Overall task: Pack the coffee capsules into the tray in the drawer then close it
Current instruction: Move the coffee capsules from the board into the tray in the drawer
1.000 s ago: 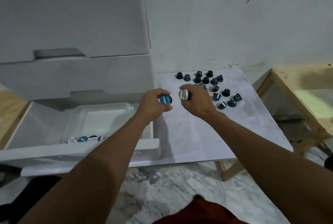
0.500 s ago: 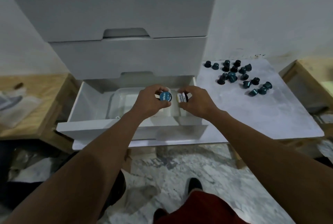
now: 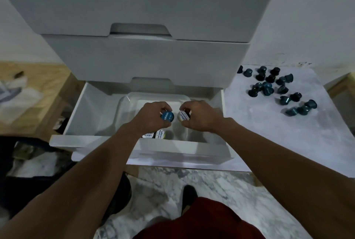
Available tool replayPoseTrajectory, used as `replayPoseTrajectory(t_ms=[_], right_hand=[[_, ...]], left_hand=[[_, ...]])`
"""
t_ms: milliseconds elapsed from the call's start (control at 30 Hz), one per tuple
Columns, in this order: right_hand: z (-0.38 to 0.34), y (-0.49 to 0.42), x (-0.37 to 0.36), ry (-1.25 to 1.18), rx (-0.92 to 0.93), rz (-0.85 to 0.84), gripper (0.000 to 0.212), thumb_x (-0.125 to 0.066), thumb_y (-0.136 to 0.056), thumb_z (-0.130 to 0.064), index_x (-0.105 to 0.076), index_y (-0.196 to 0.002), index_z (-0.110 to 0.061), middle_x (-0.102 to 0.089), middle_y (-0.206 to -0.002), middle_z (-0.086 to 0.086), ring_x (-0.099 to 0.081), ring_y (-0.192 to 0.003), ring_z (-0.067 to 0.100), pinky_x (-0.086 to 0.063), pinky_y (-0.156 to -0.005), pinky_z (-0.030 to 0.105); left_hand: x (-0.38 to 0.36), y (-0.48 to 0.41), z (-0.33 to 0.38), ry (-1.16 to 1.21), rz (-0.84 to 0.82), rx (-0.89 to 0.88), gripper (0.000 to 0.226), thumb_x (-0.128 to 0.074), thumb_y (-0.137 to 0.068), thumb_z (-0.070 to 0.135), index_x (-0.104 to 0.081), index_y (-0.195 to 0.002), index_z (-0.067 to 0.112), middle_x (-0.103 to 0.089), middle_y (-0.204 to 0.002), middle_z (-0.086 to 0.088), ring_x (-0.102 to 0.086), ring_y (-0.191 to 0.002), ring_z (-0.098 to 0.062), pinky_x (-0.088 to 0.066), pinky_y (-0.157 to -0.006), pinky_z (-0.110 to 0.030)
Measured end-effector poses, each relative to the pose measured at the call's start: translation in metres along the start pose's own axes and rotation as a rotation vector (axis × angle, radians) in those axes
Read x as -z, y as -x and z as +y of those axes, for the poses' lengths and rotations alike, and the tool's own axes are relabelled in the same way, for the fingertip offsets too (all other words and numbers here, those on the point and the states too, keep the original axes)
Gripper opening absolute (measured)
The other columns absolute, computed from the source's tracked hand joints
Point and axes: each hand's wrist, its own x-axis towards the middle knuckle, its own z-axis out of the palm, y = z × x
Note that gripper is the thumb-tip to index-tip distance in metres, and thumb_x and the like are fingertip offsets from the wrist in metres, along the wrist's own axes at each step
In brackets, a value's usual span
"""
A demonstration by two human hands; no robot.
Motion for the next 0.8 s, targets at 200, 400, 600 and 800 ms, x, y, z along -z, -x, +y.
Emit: replayPoseTrajectory(t_ms=[200, 400, 600, 800], right_hand=[[0.004, -0.011, -0.009, 0.21, 0.057, -0.163, 0.039, -0.065, -0.081, -0.042, -0.061, -0.115, -0.023, -0.063, -0.11, 0.009, -0.056, -0.101, 0.023, -0.045, -0.073, 0.029], [0.005, -0.011, -0.019, 0.302, 0.021, -0.193, 0.041, -0.063, -0.082, -0.046, -0.06, -0.118, -0.026, -0.059, -0.115, 0.011, -0.055, -0.098, 0.024, -0.041, -0.076, 0.031], [0.002, -0.014, -0.02, 0.335, -0.014, -0.2, 0.045, -0.06, -0.085, -0.049, -0.056, -0.126, -0.032, -0.057, -0.12, 0.012, -0.054, -0.105, 0.026, -0.037, -0.081, 0.031], [-0.001, -0.015, -0.018, 0.276, -0.029, -0.189, 0.03, -0.053, -0.092, -0.039, -0.064, -0.119, -0.03, -0.061, -0.117, 0.01, -0.056, -0.105, 0.026, -0.035, -0.078, 0.028]], left_hand=[[-0.007, -0.008, -0.013, -0.059, -0.099, 0.043, 0.043, -0.081, -0.067, 0.012, -0.065, -0.107, 0.016, -0.068, -0.104, -0.004, -0.063, -0.086, -0.016, -0.051, -0.076, -0.023], [-0.017, -0.02, -0.019, -0.173, -0.247, 0.017, 0.046, -0.081, -0.069, 0.018, -0.064, -0.112, 0.017, -0.066, -0.112, -0.007, -0.063, -0.096, -0.021, -0.054, -0.084, -0.031], [-0.018, -0.026, -0.02, -0.248, -0.327, -0.04, 0.047, -0.08, -0.069, 0.024, -0.064, -0.112, 0.017, -0.066, -0.109, -0.005, -0.061, -0.097, -0.023, -0.053, -0.083, -0.035], [-0.015, -0.032, -0.025, -0.216, -0.335, -0.051, 0.023, -0.071, -0.08, 0.019, -0.069, -0.103, 0.018, -0.069, -0.099, -0.005, -0.061, -0.088, -0.019, -0.049, -0.076, -0.028]])
